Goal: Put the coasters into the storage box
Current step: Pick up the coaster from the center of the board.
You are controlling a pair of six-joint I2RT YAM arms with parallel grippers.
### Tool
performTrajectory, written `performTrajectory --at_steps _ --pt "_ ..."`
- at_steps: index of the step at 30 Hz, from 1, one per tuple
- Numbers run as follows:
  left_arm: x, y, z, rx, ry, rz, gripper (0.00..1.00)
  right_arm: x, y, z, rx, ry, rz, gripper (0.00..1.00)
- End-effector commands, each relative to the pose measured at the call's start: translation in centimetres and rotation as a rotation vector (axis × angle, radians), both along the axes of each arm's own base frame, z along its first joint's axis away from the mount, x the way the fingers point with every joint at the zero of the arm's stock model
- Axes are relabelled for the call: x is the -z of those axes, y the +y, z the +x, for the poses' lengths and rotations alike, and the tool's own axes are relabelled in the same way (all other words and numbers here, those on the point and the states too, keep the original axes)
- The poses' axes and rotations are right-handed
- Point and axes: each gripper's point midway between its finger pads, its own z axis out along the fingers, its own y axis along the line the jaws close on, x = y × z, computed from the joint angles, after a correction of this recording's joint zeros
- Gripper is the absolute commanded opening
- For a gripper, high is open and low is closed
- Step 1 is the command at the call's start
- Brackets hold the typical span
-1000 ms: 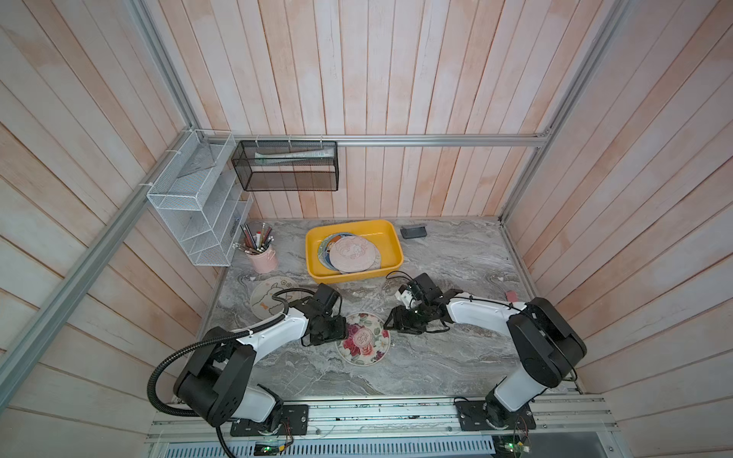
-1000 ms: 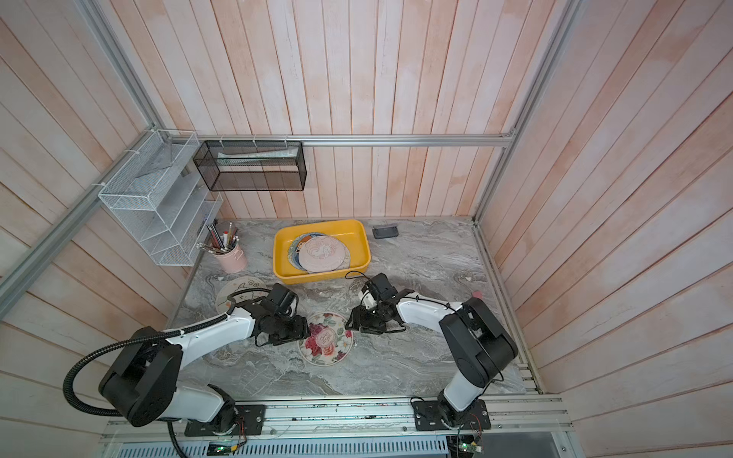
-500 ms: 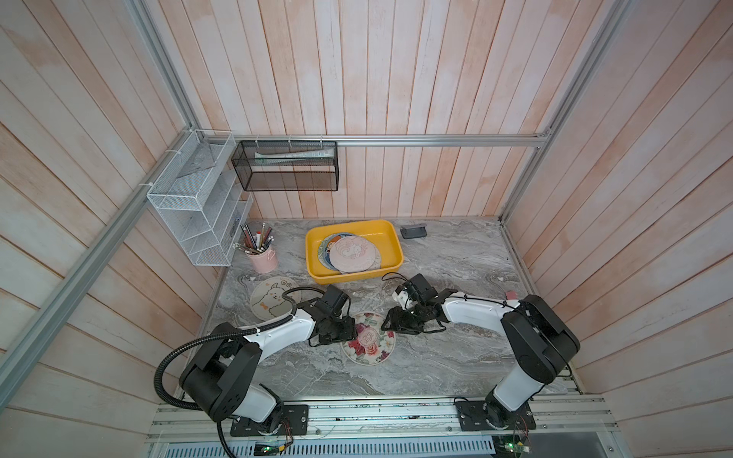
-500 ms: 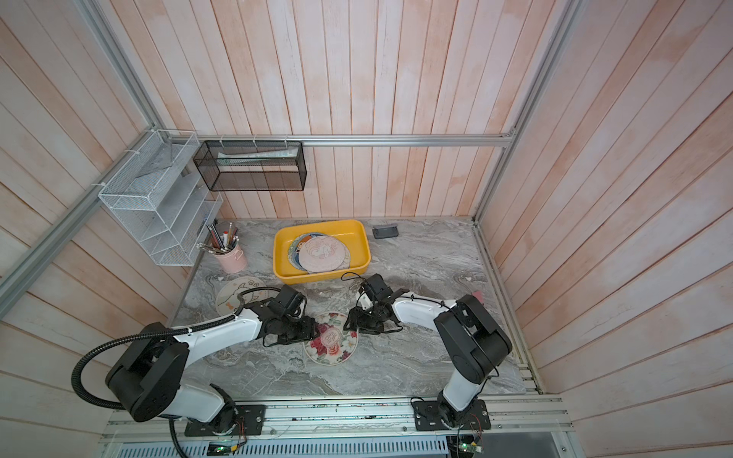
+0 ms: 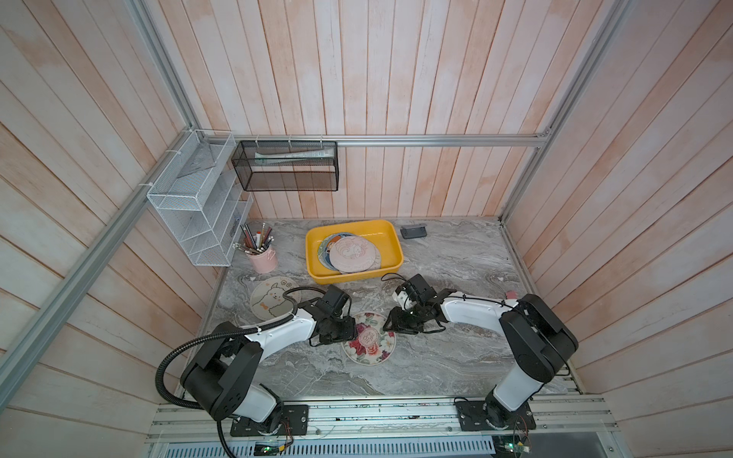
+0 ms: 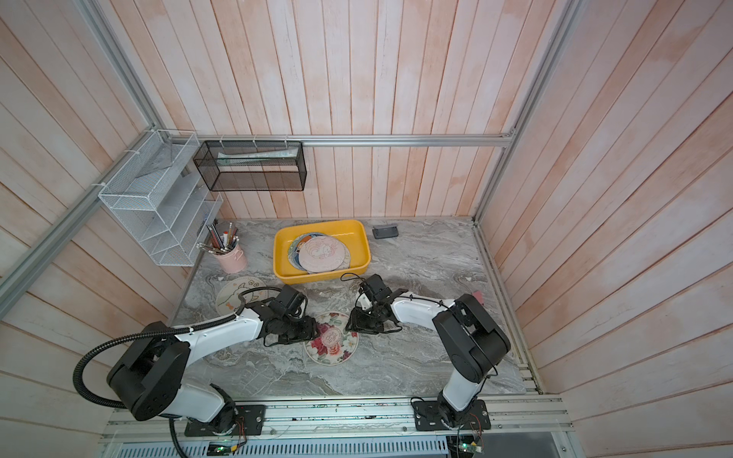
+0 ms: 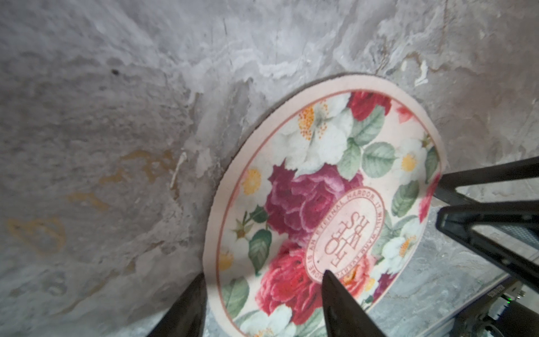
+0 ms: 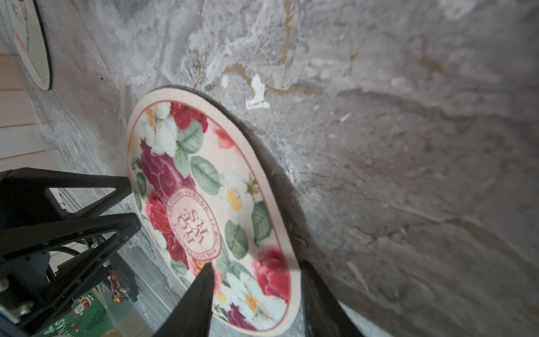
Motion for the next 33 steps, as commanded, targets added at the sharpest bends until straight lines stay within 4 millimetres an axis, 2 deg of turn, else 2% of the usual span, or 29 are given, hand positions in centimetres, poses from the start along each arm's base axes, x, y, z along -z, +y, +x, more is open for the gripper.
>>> performTrajectory --at_steps 1,4,8,14,19,25,33 --pt "2.3 0.8 -2.3 0.013 0.105 0.051 0.63 0.6 0.1 -0.1 -0.002 0.015 -0.025 0.47" --pt "2.3 0.8 -2.3 0.013 0.106 0.052 0.63 0.5 0.2 0.0 -0.001 0.012 -0.018 0.43" --pt "2.3 0.8 -2.3 0.012 0.107 0.052 0.63 0.3 0.4 0.1 0.001 0.008 -0.009 0.29" --pt "2.3 0.9 -2.4 0.010 0.107 0.054 0.63 -0.1 0.7 0.3 0.000 0.004 0.005 0.14" --pt "2.2 0.9 -2.3 0.005 0.102 0.056 0.63 -1.1 1.0 0.6 -0.003 -0.011 0.017 0.00" --pt "1.3 1.7 -1.4 -0.044 0.061 0.054 0.70 -4.2 1.5 1.4 -0.006 -0.055 0.042 0.00" --pt "-0.8 4.3 0.8 -0.164 -0.010 0.006 0.82 -10.4 3.0 3.6 -0.023 -0.153 0.096 0.00"
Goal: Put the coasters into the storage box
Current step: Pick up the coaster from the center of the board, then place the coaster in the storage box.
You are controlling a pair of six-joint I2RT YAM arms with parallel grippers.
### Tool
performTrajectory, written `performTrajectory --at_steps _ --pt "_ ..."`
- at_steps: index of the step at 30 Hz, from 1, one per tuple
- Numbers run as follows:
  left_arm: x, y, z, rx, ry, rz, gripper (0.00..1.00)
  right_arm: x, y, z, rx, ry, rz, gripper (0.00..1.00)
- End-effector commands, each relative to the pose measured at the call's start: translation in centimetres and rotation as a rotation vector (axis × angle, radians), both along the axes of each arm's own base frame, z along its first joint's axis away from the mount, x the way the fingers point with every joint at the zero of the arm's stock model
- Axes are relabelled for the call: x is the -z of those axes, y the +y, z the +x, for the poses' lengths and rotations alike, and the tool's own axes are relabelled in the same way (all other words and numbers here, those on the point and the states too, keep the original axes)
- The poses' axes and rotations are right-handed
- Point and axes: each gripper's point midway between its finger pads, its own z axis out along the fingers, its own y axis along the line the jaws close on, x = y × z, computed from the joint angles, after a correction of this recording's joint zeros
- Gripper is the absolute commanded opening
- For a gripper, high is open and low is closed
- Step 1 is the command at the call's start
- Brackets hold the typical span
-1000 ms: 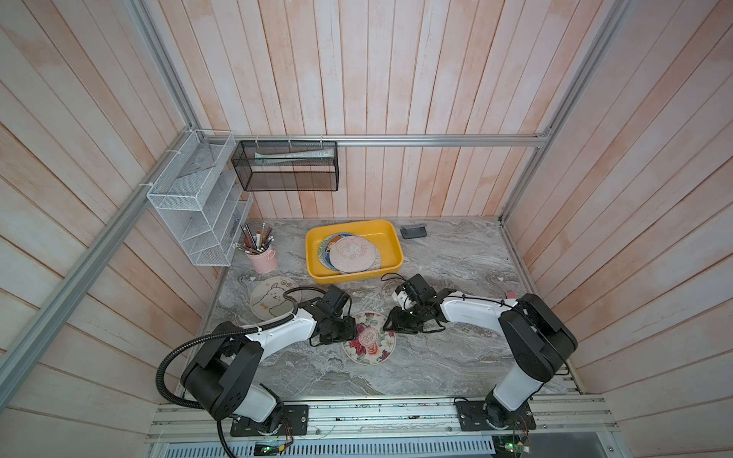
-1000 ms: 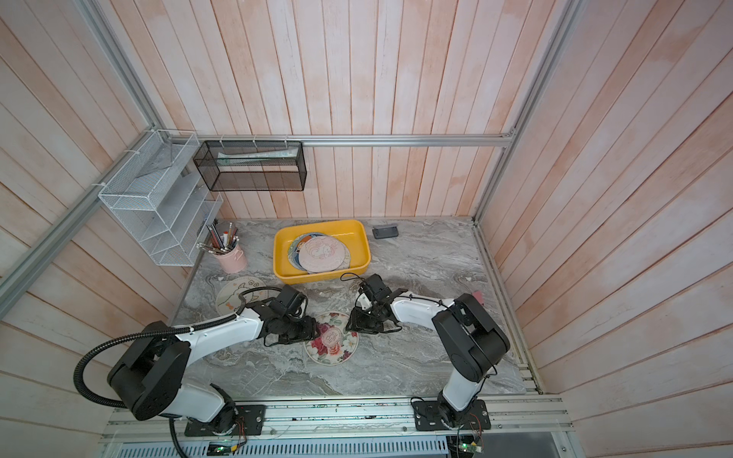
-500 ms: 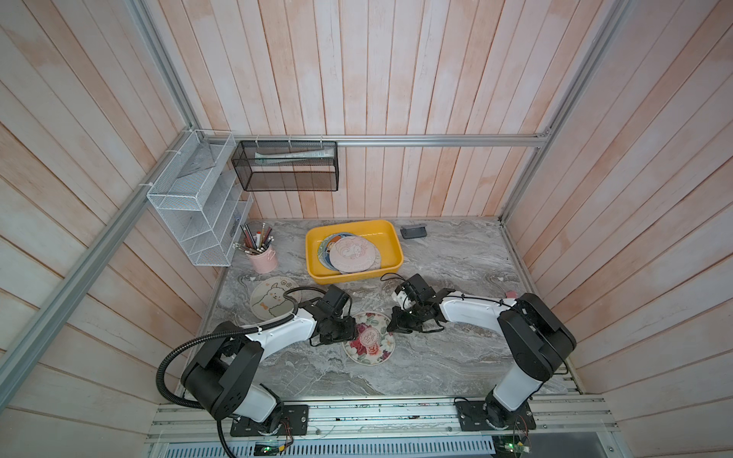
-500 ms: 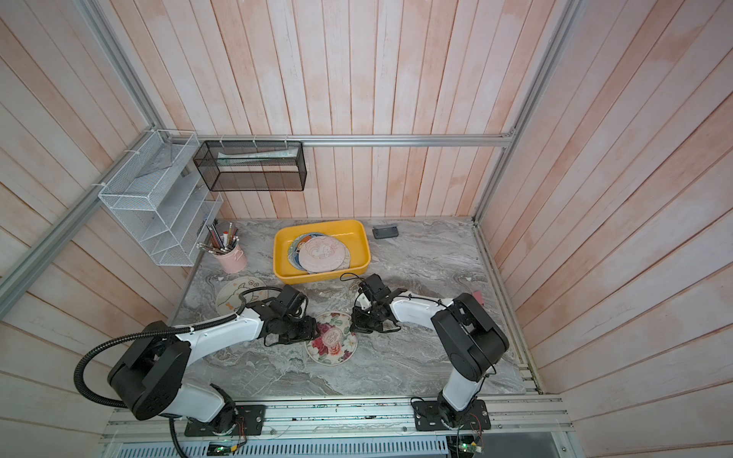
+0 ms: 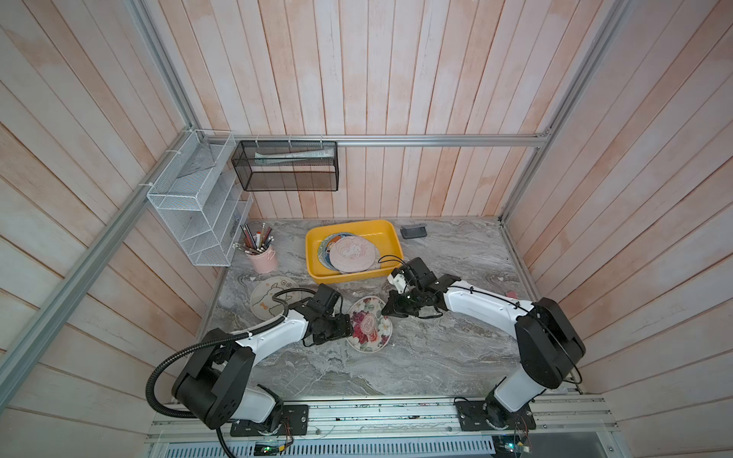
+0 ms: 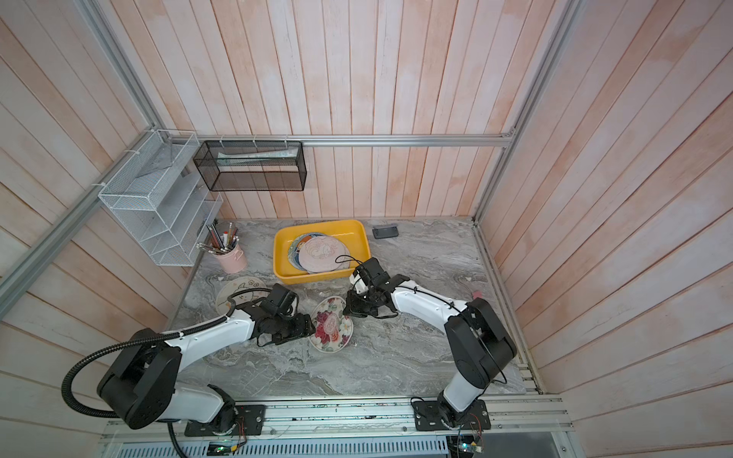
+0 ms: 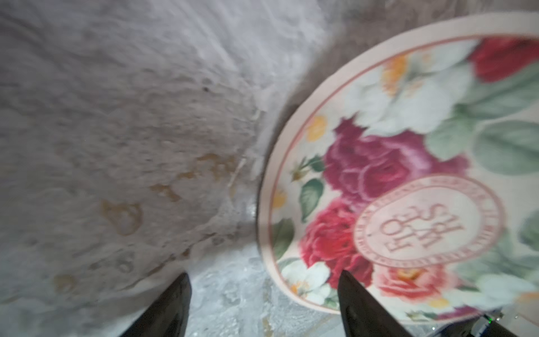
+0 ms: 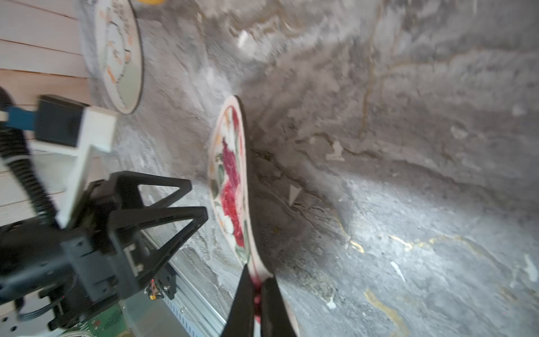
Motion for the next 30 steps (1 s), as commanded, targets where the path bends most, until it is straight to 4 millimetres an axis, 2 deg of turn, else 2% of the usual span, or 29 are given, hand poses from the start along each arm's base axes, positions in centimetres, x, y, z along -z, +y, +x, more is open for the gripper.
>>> performTrajectory --at_steps 1,9,16,19,22,25,27,30 --pt "-0.3 1.6 0.0 -0.049 -0.010 0.012 0.82 -3.5 0.6 0.8 -0.020 -0.061 0.015 0.00" --pt "-1.0 3.3 0.2 -0.110 -0.039 -0.003 0.87 -9.8 3.6 5.1 -0.051 -0.186 0.082 0.00" --pt "-0.9 4.1 -0.4 -0.136 -0.041 -0.010 0.90 -14.3 7.5 10.5 -0.063 -0.296 0.175 0.00" --pt "-0.9 4.4 -0.4 -0.147 -0.042 -0.008 0.93 -15.5 9.4 12.9 -0.066 -0.337 0.209 0.00" --pt "-0.9 4.7 -0.4 -0.155 -0.042 -0.005 0.95 -16.3 11.4 15.2 -0.066 -0.359 0.258 0.00" --pt "-1.0 4.9 -0.3 -0.158 -0.043 -0.003 0.96 -16.2 13.2 17.2 -0.071 -0.362 0.306 0.00" --pt "-1.1 5.1 -0.3 -0.161 -0.045 -0.001 0.96 -15.6 14.2 18.4 -0.074 -0.351 0.330 0.00" --pt "-1.2 5.4 -0.2 -0.170 -0.046 0.005 0.97 -13.6 14.9 19.8 -0.070 -0.322 0.344 0.00"
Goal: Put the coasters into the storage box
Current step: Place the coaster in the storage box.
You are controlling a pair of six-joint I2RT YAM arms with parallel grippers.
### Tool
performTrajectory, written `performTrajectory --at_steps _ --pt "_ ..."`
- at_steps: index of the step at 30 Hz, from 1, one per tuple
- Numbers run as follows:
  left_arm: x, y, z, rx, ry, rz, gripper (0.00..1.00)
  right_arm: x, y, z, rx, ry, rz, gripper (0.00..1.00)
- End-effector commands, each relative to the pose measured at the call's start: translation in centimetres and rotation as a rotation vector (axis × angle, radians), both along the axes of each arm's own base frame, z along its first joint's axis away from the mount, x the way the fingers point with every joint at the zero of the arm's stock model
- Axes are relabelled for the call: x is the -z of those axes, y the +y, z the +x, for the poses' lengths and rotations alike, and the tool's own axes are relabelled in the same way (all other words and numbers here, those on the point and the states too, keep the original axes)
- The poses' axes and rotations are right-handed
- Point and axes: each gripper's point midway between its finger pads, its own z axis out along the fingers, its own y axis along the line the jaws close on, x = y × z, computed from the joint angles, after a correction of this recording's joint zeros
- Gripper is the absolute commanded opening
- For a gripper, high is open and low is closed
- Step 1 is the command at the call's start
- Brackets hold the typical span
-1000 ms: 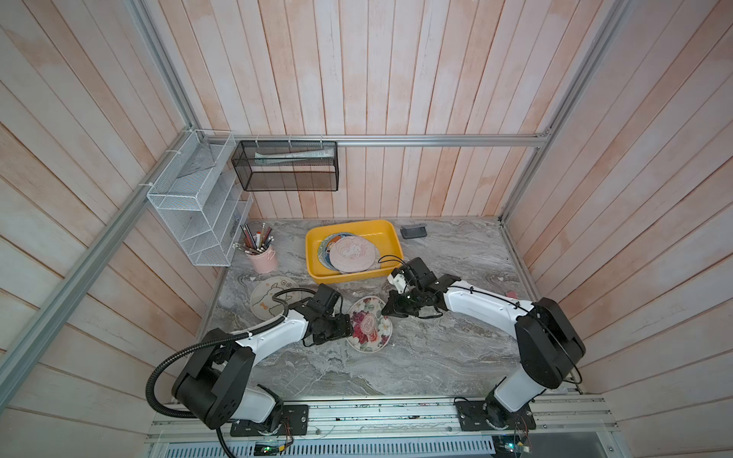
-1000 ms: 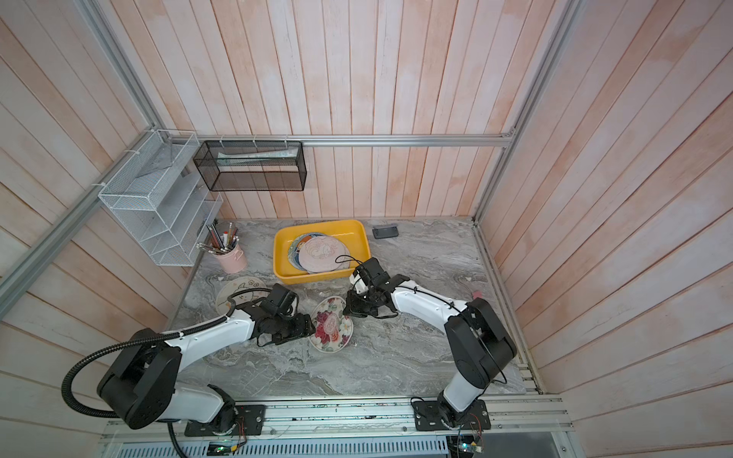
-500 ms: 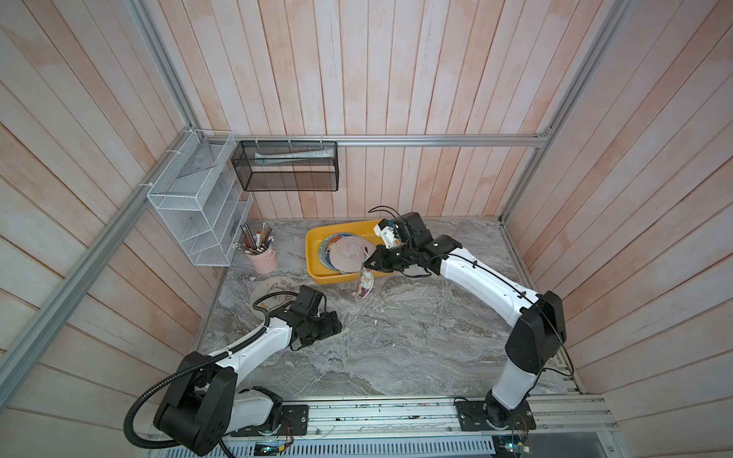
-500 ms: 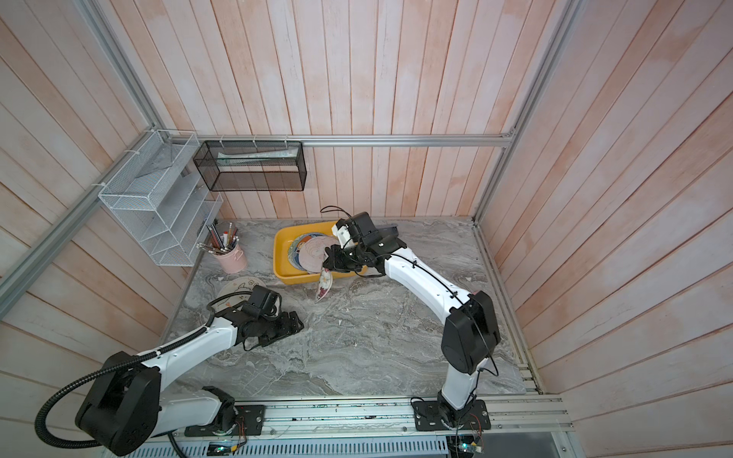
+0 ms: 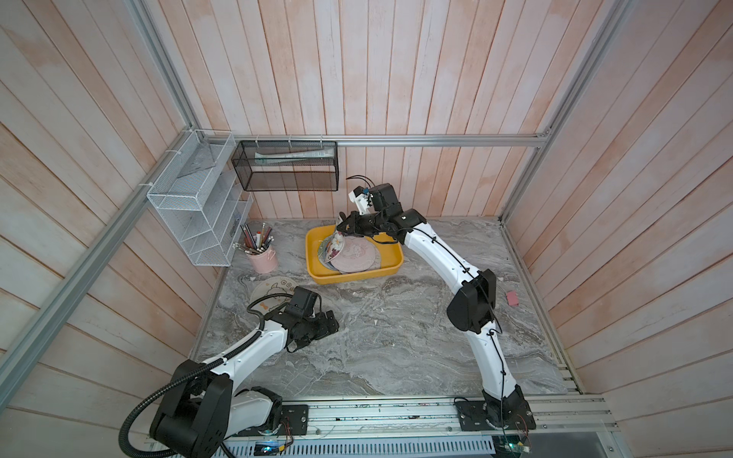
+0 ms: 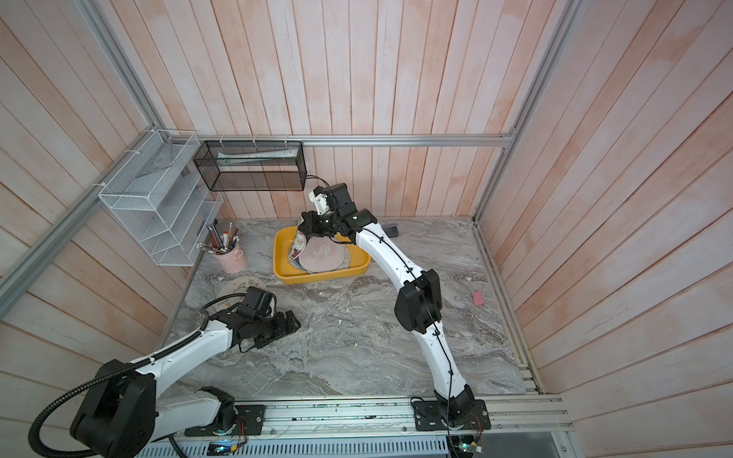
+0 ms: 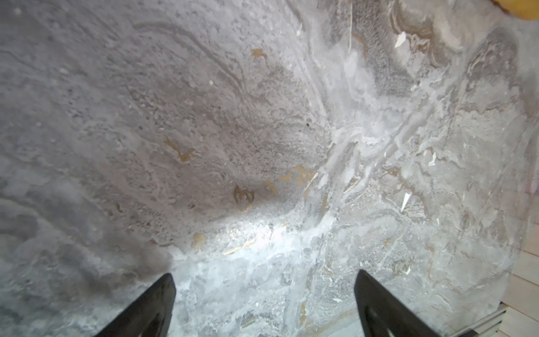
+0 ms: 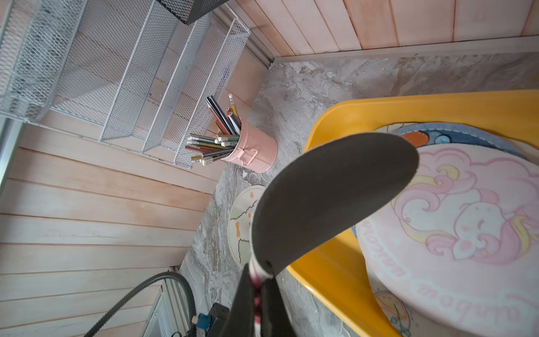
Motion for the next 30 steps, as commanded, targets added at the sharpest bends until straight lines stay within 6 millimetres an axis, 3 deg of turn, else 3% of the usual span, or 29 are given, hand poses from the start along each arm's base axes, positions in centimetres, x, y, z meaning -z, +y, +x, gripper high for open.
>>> performTrajectory --at_steps 1,6,10,13,14,15,18,20,24,30 --pt "-0.1 0.7 -0.2 -0.010 -0.003 0.022 0.97 2.7 0.2 1.2 -0.013 0.070 0.012 0.00" --pt "-0.2 0.9 -0.1 -0.023 -0.005 0.022 0.97 8.0 -1.3 2.6 -0.004 0.144 -0.035 0.00" --pt "-0.2 0.9 0.1 -0.025 -0.001 0.022 0.97 12.7 -4.4 3.5 0.041 0.203 -0.101 0.00" --pt "-0.4 1.0 0.4 -0.024 -0.005 0.032 0.98 14.9 -6.9 4.1 0.078 0.236 -0.138 0.01" --pt "-0.5 1.1 0.4 -0.026 -0.005 0.036 0.98 15.4 -7.5 4.1 0.085 0.244 -0.147 0.05" --pt "-0.6 1.2 0.6 -0.030 -0.010 0.039 0.98 15.7 -8.3 4.2 0.092 0.249 -0.155 0.15" --pt "-0.8 1.8 0.9 -0.050 -0.013 0.057 0.98 15.8 -9.9 4.2 0.112 0.243 -0.177 0.44" --pt "-1.0 2.5 1.2 -0.075 -0.017 0.075 0.98 15.2 -10.6 4.1 0.123 0.230 -0.178 0.54" --pt "-1.6 4.9 2.2 -0.148 -0.031 0.118 1.00 13.4 -11.4 3.5 0.135 0.200 -0.163 0.62" --pt "-3.5 10.7 4.6 -0.302 -0.075 0.207 0.99 10.4 -11.9 2.1 0.143 0.161 -0.119 0.64"
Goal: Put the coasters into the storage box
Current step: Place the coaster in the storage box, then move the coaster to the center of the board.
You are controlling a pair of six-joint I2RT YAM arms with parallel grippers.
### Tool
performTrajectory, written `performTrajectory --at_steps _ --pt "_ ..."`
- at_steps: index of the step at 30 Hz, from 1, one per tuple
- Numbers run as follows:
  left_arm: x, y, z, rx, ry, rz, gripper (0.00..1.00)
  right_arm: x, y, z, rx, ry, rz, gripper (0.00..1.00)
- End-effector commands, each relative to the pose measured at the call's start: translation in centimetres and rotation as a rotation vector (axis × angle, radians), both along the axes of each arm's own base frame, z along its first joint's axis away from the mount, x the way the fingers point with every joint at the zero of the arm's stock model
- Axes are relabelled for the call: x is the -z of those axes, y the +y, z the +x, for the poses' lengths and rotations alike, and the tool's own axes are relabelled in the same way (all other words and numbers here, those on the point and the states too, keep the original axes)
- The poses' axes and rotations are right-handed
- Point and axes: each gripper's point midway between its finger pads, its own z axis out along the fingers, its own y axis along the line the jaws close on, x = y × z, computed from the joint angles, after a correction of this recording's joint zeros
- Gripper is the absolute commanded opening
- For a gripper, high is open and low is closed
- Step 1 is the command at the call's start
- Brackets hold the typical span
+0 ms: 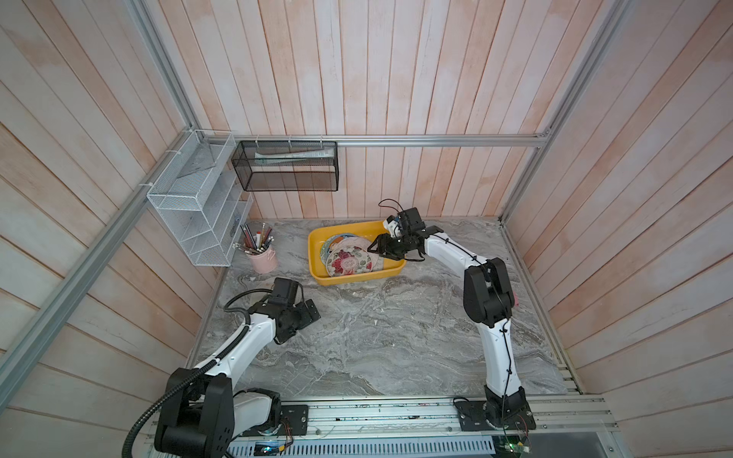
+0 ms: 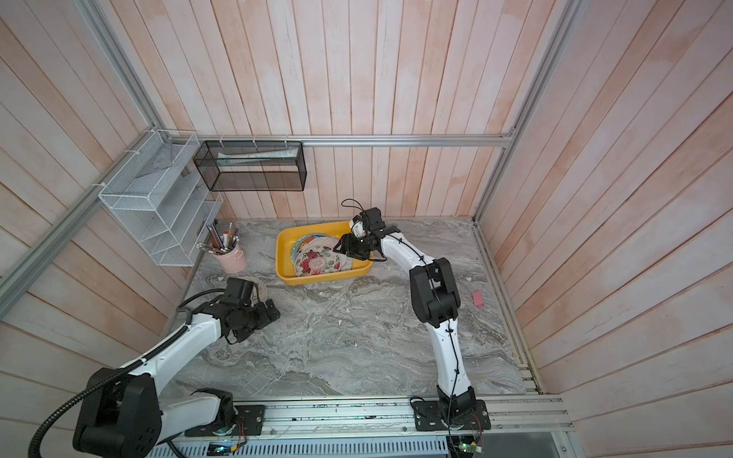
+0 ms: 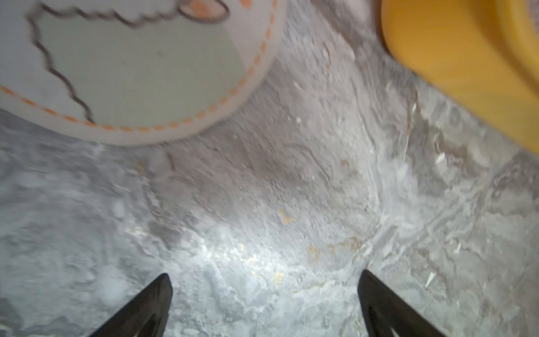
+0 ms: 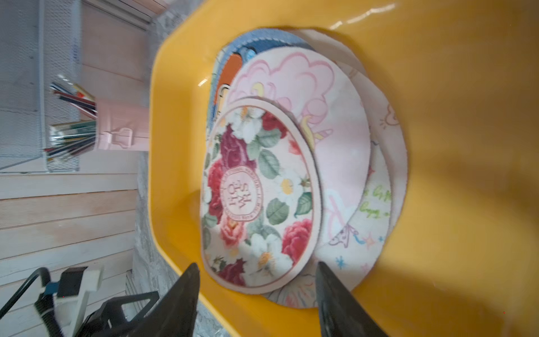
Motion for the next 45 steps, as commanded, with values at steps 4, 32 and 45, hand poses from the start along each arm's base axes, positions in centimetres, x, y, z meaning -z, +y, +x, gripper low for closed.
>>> performTrajectory --at_steps 4,32,45 --pt "-2.7 6.1 3.1 -0.134 -0.070 0.140 0.92 -4.5 -0.3 -1.1 0.005 -0.091 0.054 0.64" --pt "1.1 20.8 11.7 -0.506 -0.120 0.384 0.50 -7.4 -1.5 -3.4 -0.016 -0.129 0.103 0.64" --pt "4.3 21.7 14.3 -0.434 -0.117 0.268 0.55 -8.0 -1.5 -3.3 -0.015 -0.132 0.110 0.63"
